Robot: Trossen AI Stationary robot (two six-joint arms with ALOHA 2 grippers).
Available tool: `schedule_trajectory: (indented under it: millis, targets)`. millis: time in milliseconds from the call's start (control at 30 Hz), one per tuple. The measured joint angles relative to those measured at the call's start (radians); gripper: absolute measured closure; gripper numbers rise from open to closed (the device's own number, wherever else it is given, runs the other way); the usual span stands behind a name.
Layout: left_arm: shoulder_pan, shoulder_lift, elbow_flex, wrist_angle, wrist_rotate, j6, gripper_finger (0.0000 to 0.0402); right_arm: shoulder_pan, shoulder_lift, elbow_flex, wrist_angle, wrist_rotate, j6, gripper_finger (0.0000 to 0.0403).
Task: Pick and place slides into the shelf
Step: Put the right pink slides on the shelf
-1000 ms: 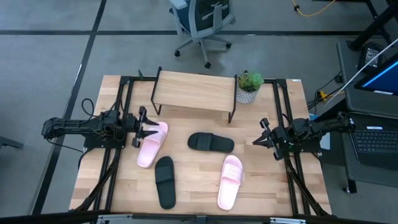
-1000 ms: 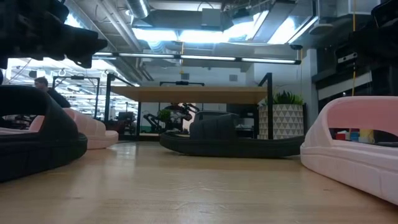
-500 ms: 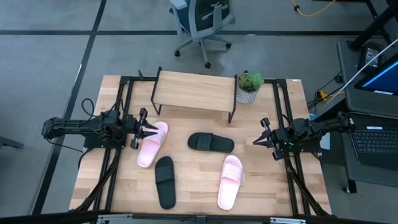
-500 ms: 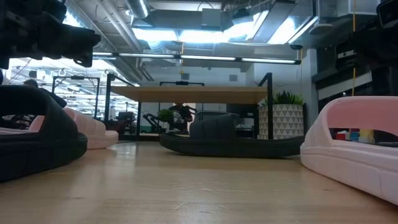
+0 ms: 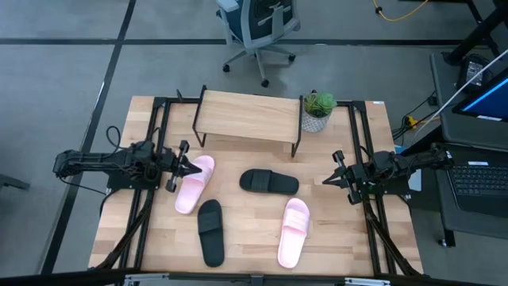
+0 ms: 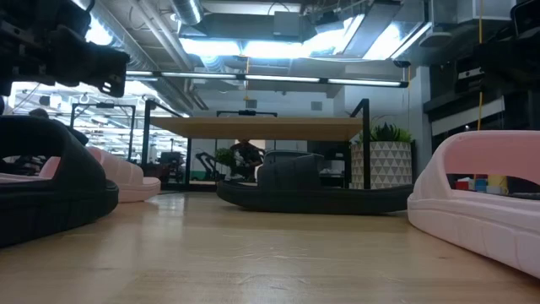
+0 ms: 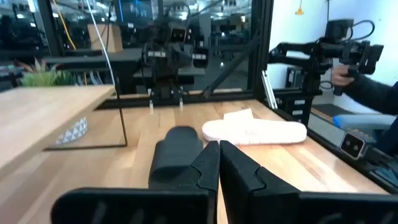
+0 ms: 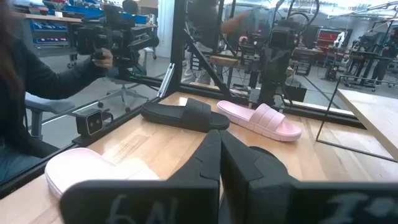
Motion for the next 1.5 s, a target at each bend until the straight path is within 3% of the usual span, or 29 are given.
schedule_trajectory:
  millis: [133, 700, 1300, 1500]
  targets:
    - [0.000, 0.000, 0.000, -0.020, 0.000, -0.007, 0.0394, 0.000, 0.004, 0.000, -0.009, 0.059, 0.044, 0.0400]
    - [0.000, 0.000, 0.000, -0.010, 0.004, 0.019, 0.0397, 0.000, 0.010, 0.000, -0.006, 0.037, 0.046, 0.0396]
    - [-0.036, 0.001, 0.001, 0.168, 0.023, -0.056, 0.0401, 0.000, 0.010, 0.000, 0.035, 0.025, 0.096, 0.0399]
    - [-0.065, 0.006, 0.017, 0.147, 0.011, -0.103, 0.0401, 0.000, 0.027, 0.106, -0.033, 0.017, 0.074, 0.0400]
